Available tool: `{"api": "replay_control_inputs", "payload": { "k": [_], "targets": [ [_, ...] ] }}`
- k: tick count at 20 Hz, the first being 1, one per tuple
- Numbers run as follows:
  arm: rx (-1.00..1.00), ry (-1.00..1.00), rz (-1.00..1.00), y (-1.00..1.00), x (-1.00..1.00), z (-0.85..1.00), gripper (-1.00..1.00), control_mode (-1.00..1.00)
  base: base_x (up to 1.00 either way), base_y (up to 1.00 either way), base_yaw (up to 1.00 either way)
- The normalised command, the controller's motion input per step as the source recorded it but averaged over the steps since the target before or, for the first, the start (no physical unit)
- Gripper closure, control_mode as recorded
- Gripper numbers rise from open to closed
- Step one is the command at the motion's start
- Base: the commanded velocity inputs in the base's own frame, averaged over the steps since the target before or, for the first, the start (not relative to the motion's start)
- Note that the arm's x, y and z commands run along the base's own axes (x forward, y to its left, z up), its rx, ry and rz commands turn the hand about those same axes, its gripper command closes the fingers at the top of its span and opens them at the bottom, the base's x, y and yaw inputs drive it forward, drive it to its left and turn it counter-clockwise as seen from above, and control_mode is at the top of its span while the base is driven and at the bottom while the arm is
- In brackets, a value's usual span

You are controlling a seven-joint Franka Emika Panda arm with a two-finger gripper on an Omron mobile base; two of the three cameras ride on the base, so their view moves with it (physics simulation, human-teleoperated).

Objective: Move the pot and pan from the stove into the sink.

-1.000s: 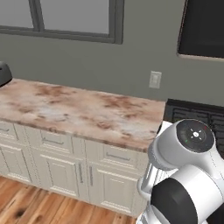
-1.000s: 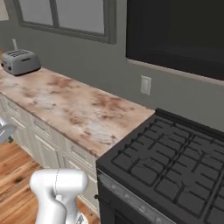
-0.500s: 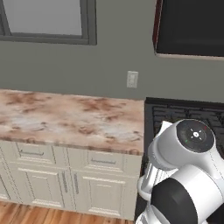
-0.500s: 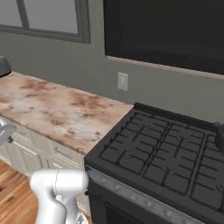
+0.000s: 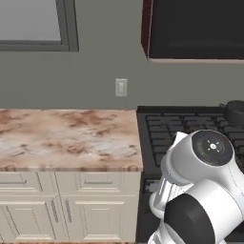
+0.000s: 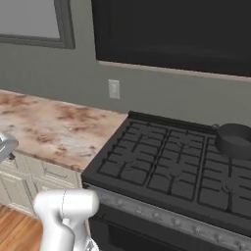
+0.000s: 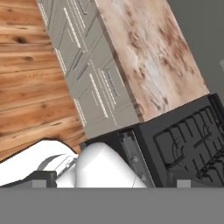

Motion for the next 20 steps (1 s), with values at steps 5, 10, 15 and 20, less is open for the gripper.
{"api": "replay_control_inputs", "payload": {
  "k": [5, 10, 15, 20],
  "targets": [
    [0.0, 0.0, 0.0, 0.0, 0.0, 0.0, -1.0, 1.0, -0.18, -0.08, -0.3],
    [0.0, 0.0, 0.0, 0.0, 0.0, 0.0, -1.0, 1.0, -0.18, -0.15, -0.29],
    [0.0, 0.0, 0.0, 0.0, 0.0, 0.0, -1.0, 1.0, -0.18, -0.16, -0.29],
    [0.0, 0.0, 0.0, 0.0, 0.0, 0.0, -1.0, 1.0, -0.29, -0.2, -0.27]
  ]
}}
